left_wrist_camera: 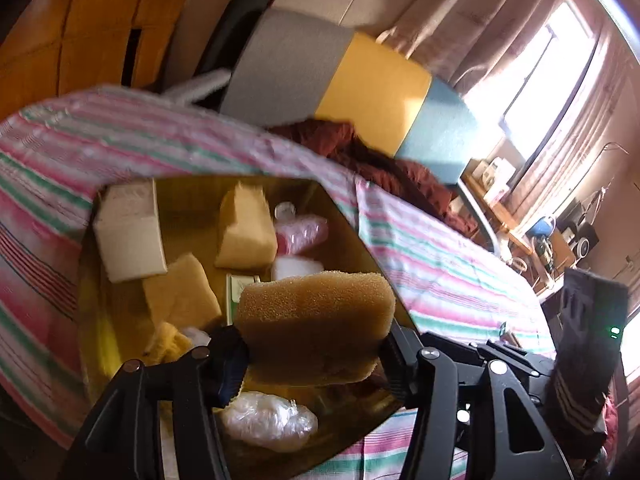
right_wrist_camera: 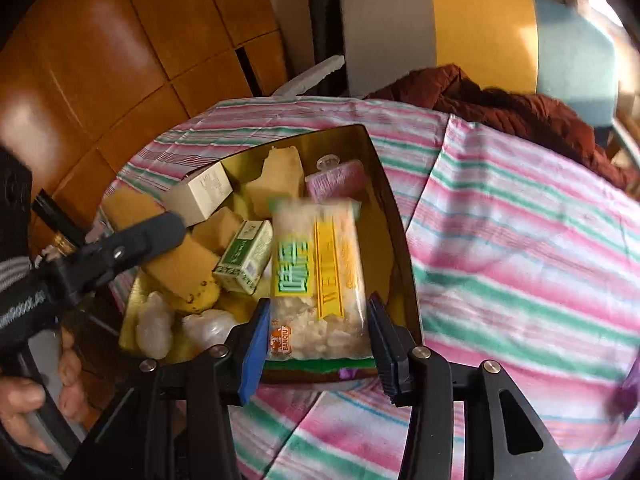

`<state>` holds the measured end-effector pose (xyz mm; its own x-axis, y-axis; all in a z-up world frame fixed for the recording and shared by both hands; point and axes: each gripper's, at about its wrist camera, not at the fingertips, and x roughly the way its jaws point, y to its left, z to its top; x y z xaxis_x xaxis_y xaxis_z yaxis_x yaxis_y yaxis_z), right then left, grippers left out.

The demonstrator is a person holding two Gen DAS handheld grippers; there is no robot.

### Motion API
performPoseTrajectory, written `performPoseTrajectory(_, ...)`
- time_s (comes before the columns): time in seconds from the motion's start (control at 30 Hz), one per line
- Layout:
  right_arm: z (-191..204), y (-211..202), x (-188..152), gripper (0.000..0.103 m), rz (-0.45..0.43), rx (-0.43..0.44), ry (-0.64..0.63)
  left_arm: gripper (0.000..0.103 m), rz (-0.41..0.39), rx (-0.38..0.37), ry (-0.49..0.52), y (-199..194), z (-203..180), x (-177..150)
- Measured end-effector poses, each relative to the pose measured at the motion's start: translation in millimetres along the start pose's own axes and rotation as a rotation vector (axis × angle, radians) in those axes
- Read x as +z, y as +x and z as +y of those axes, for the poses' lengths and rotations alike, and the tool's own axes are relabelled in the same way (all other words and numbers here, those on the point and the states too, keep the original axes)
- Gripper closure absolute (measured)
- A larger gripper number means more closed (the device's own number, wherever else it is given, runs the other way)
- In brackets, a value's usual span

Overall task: Organize objects
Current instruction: 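Carry the sponge and snack bag into the gold tray and open both tools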

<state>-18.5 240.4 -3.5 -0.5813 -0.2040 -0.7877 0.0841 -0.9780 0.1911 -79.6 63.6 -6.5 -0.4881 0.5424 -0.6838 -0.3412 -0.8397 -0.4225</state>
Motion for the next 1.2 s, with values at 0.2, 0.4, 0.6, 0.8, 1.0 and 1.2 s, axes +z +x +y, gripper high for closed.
performPoseTrajectory(0.2, -5, 11, 10, 0.063, 0.019, 0.040, 0.004, 0.044, 0.034, 0.031, -0.044, 3, 12, -15)
performPoseTrajectory(0.4, -8, 9, 1, 0.062, 0.010, 0.077, 0.052, 0.044, 0.039, 0.063, -0.050, -4, 21, -28)
performPoseTrajectory(0.6, -2, 4, -13, 0.062, -0.002, 0.057, 0.054, 0.041, 0.015, 0.077, 0.008, -14, 9, -31)
performPoseTrajectory(0.8, -3, -4, -20, 0.055, -0.026, 0.025, 0.057, 0.036, 0.009, 0.014, 0.056, -19, -7, -31)
performPoseTrajectory(1.0, -13, -15, -25, 0.053, -0.056, -0.008, 0.087, 0.036, -0.051, 0.087, 0.025, -38, 4, -30)
performPoseTrajectory(1.2, -11, -21, -31, 0.047, -0.091, -0.064, 0.069, 0.037, -0.071, 0.212, 0.070, -43, 2, -38)
